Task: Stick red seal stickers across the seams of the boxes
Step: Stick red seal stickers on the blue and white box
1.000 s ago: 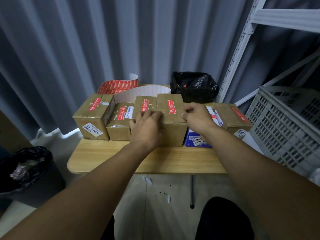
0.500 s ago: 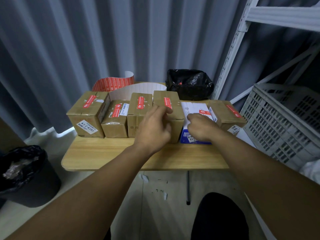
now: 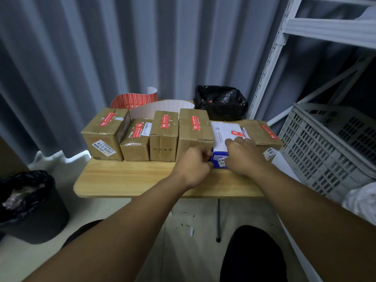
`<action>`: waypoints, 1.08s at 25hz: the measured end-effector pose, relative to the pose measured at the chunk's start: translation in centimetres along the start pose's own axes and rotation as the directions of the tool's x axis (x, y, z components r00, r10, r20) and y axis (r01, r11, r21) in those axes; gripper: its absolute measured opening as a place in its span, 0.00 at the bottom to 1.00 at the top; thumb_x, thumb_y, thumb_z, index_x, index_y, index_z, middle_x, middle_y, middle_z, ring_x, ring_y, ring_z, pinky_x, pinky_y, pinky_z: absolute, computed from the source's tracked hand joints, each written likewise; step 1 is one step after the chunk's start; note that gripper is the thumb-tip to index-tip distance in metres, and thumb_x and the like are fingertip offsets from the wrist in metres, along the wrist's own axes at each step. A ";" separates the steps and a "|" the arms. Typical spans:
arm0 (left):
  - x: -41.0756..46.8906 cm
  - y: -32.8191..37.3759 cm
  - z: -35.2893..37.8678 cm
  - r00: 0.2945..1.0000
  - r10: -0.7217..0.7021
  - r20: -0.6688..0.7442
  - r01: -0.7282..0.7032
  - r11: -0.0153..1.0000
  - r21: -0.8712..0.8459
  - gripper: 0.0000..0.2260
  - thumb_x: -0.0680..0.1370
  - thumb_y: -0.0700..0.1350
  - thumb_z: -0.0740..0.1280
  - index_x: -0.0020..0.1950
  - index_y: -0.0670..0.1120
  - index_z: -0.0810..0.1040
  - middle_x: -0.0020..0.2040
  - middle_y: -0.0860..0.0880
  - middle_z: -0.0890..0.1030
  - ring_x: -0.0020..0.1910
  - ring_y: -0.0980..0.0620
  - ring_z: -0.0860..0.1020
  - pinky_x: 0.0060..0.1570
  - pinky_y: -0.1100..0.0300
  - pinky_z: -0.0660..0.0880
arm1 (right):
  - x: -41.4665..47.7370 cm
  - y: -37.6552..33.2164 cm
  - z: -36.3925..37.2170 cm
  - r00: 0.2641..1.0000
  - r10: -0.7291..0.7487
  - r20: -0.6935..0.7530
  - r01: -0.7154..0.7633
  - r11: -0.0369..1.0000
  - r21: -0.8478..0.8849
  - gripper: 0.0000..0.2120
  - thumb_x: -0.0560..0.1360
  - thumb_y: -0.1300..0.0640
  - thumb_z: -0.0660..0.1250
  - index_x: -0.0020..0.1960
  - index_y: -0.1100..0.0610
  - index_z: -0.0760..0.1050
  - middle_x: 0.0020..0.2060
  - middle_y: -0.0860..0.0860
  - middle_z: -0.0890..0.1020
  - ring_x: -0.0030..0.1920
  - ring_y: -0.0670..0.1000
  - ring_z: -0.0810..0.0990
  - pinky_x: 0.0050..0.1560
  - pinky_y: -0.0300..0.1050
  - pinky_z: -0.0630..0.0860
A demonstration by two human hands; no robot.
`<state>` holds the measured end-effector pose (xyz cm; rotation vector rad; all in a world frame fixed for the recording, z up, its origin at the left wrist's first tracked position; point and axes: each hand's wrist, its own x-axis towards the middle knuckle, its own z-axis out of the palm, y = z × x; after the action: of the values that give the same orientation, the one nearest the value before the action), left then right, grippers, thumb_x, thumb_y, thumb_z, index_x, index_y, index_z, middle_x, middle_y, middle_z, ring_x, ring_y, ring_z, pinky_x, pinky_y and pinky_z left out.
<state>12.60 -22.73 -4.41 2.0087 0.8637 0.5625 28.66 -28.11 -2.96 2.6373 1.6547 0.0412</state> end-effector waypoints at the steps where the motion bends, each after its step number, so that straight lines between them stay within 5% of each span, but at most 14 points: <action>1: 0.2 0.2 0.4 0.999 -0.020 0.033 0.020 1.000 -0.010 0.09 0.78 0.40 0.70 0.58 0.45 0.78 0.55 0.48 0.82 0.53 0.51 0.80 0.47 0.59 0.77 | -0.2 0.0 0.2 1.000 0.000 -0.019 0.000 1.000 -0.019 0.31 0.75 0.48 0.72 0.73 0.54 0.65 0.70 0.59 0.72 0.71 0.61 0.68 0.67 0.57 0.69; 5: 0.5 0.6 1.8 0.993 -0.057 0.108 0.058 0.998 -0.002 0.20 0.77 0.41 0.71 0.69 0.45 0.75 0.61 0.46 0.82 0.58 0.46 0.80 0.59 0.47 0.78 | -0.8 0.3 0.6 0.997 0.060 -0.047 -0.055 0.993 0.107 0.32 0.75 0.48 0.73 0.74 0.54 0.64 0.71 0.58 0.71 0.71 0.61 0.68 0.65 0.57 0.72; 8: 0.2 0.8 2.4 0.984 -0.088 0.154 0.101 0.992 -0.079 0.25 0.76 0.39 0.72 0.73 0.45 0.70 0.65 0.45 0.79 0.61 0.46 0.78 0.62 0.48 0.77 | -0.6 0.9 0.8 0.994 0.096 -0.055 -0.077 0.957 0.281 0.28 0.76 0.50 0.72 0.72 0.55 0.67 0.69 0.59 0.72 0.71 0.61 0.66 0.65 0.56 0.72; 13: 0.1 1.2 3.1 0.973 -0.120 0.196 0.154 0.973 -0.170 0.29 0.77 0.38 0.72 0.75 0.46 0.65 0.69 0.47 0.75 0.66 0.47 0.75 0.64 0.51 0.75 | -0.7 1.6 1.0 0.987 0.135 -0.086 -0.101 0.941 0.324 0.26 0.77 0.51 0.71 0.71 0.56 0.69 0.69 0.59 0.72 0.71 0.60 0.67 0.64 0.57 0.74; 19: 0.5 1.3 4.0 0.973 -0.154 0.170 0.198 0.939 -0.282 0.27 0.76 0.36 0.72 0.72 0.47 0.65 0.64 0.48 0.76 0.56 0.51 0.77 0.60 0.48 0.79 | -1.3 2.1 0.8 0.985 0.139 -0.101 -0.088 0.913 0.398 0.27 0.75 0.52 0.74 0.70 0.58 0.71 0.68 0.58 0.74 0.68 0.58 0.72 0.62 0.54 0.76; 24: 0.6 1.7 4.4 0.965 -0.205 0.163 0.254 0.884 -0.393 0.21 0.77 0.34 0.70 0.66 0.46 0.68 0.56 0.46 0.78 0.48 0.51 0.78 0.45 0.50 0.81 | -1.7 2.5 0.6 0.966 0.209 -0.153 -0.103 0.852 0.514 0.22 0.75 0.56 0.73 0.67 0.59 0.75 0.66 0.57 0.75 0.65 0.58 0.73 0.60 0.51 0.75; 27: 0.7 1.7 5.0 0.969 -0.223 0.105 0.246 0.896 -0.370 0.20 0.76 0.34 0.70 0.65 0.43 0.69 0.55 0.45 0.79 0.48 0.48 0.78 0.49 0.46 0.81 | -1.8 2.1 0.4 0.947 0.258 -0.191 -0.121 0.837 0.534 0.18 0.76 0.57 0.70 0.65 0.61 0.75 0.64 0.58 0.76 0.63 0.59 0.74 0.57 0.50 0.75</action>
<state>16.95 -25.56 -5.61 1.5348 0.8705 0.4861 29.78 -30.61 -3.25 3.3290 1.6483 -0.0741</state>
